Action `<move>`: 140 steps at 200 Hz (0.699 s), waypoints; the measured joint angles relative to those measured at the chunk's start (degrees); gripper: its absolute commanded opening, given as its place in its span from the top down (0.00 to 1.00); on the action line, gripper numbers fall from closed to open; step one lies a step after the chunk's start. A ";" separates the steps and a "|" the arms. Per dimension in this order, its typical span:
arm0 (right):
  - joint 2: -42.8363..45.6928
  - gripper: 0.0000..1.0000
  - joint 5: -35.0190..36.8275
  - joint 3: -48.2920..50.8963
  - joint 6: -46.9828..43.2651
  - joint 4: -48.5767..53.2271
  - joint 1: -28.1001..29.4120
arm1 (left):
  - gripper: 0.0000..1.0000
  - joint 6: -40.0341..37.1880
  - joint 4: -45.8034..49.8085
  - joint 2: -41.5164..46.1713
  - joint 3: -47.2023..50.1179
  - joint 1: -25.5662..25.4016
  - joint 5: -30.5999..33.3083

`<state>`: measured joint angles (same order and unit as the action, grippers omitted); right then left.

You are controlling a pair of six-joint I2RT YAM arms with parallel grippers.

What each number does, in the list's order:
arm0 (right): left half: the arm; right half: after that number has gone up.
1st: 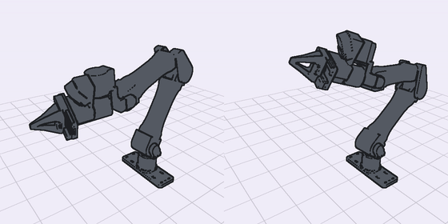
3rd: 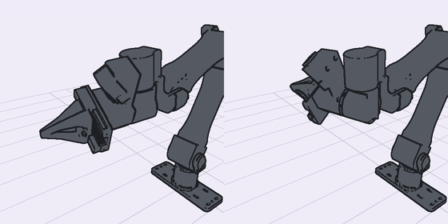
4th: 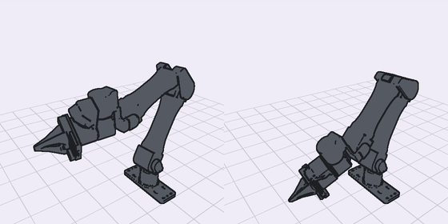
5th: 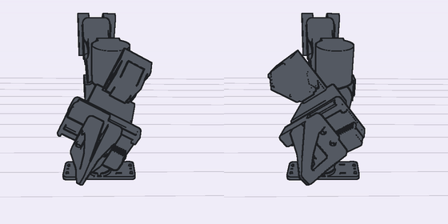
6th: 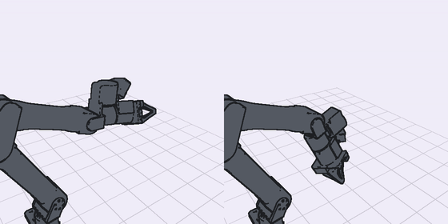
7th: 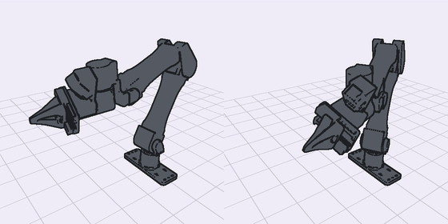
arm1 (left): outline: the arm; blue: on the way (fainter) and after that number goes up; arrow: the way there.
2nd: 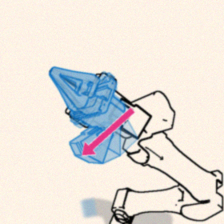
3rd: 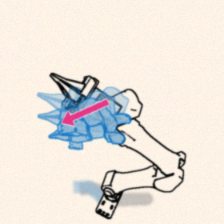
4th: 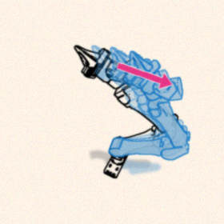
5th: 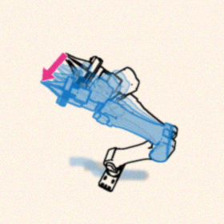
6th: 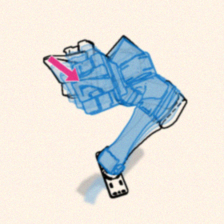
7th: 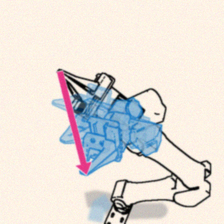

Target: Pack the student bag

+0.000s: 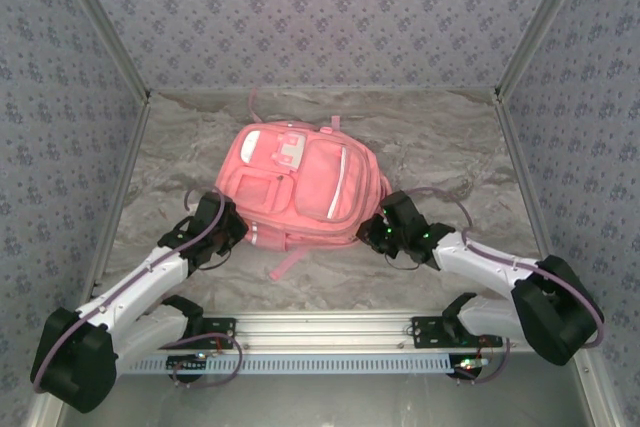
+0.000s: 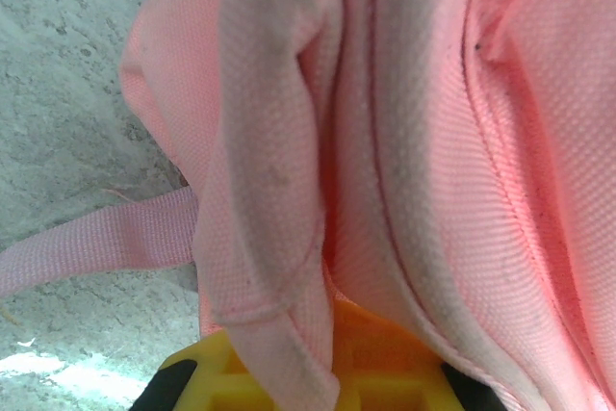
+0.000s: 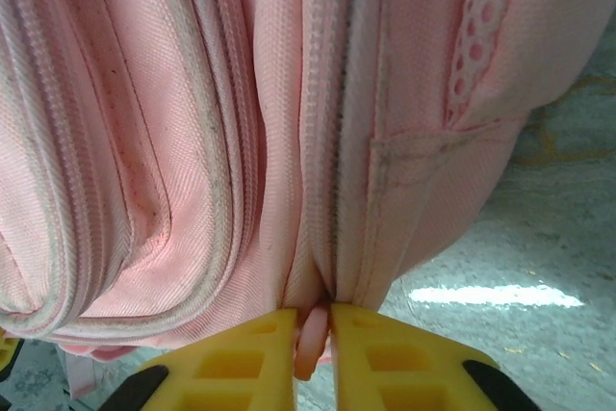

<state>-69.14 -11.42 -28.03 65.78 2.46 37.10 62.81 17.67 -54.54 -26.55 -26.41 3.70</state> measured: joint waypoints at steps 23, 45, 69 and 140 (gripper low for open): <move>-0.35 1.00 0.00 0.00 -0.68 -0.57 0.00 | 1.00 0.00 -0.26 -0.09 0.00 0.00 0.02; 0.85 1.00 0.26 0.00 -1.77 0.42 0.00 | 1.00 0.00 -0.39 -0.22 0.00 0.02 0.09; 5.68 1.00 1.92 0.02 -2.86 3.93 0.00 | 1.00 0.00 -0.39 -0.13 0.00 0.07 0.17; 16.48 1.00 5.42 1.60 -8.24 10.40 0.15 | 1.00 -0.02 -0.35 0.85 0.00 0.83 -1.75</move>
<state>-52.66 -6.00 -26.44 57.54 12.86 37.26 62.78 17.32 -53.69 -26.55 -25.58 1.96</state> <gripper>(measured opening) 0.048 0.045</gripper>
